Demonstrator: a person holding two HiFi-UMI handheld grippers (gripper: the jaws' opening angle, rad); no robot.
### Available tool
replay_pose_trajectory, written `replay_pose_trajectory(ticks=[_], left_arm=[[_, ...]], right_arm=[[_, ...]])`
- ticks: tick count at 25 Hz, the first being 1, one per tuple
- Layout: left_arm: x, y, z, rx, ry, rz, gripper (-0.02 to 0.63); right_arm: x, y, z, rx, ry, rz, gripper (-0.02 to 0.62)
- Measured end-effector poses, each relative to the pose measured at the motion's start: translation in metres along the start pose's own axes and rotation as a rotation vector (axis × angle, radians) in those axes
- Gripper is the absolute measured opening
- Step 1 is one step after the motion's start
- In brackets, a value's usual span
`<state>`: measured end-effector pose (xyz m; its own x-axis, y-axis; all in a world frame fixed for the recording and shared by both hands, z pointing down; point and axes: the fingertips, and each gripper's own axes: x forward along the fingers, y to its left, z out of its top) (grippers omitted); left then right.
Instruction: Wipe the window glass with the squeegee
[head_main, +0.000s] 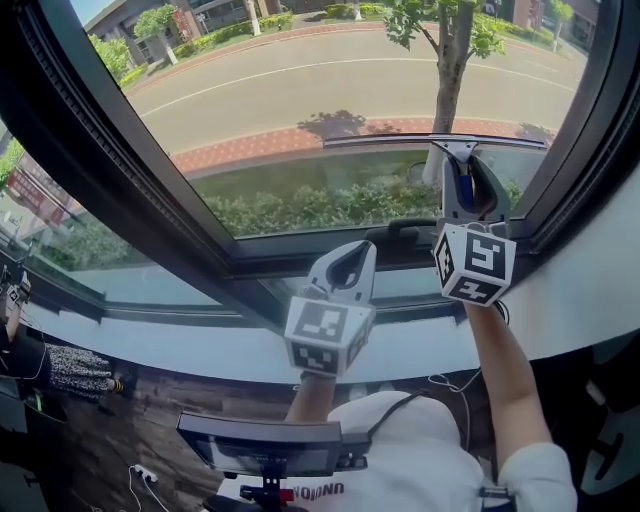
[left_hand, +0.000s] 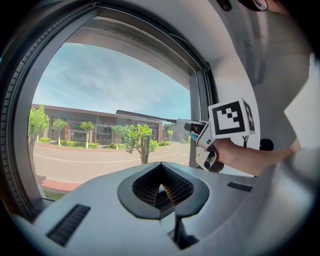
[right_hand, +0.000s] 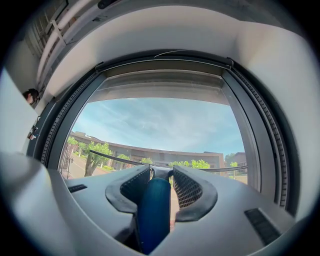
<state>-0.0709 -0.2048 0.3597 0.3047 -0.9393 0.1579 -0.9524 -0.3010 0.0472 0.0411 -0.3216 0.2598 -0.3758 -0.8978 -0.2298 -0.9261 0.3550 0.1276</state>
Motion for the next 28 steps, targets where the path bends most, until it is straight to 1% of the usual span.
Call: replay_pose_trajectory(ticks=[22, 28], left_arm=[[0.006, -0.007, -0.009, 0.01, 0.047, -0.013, 0.0], [0.005, -0.011, -0.009, 0.007, 0.059, -0.011, 0.0]], right_arm=[[-0.018, 0.007, -0.085, 0.011, 0.175, 0.031, 0.149], [-0.022, 0.006, -0.098, 0.0, 0.204, 0.039, 0.149]])
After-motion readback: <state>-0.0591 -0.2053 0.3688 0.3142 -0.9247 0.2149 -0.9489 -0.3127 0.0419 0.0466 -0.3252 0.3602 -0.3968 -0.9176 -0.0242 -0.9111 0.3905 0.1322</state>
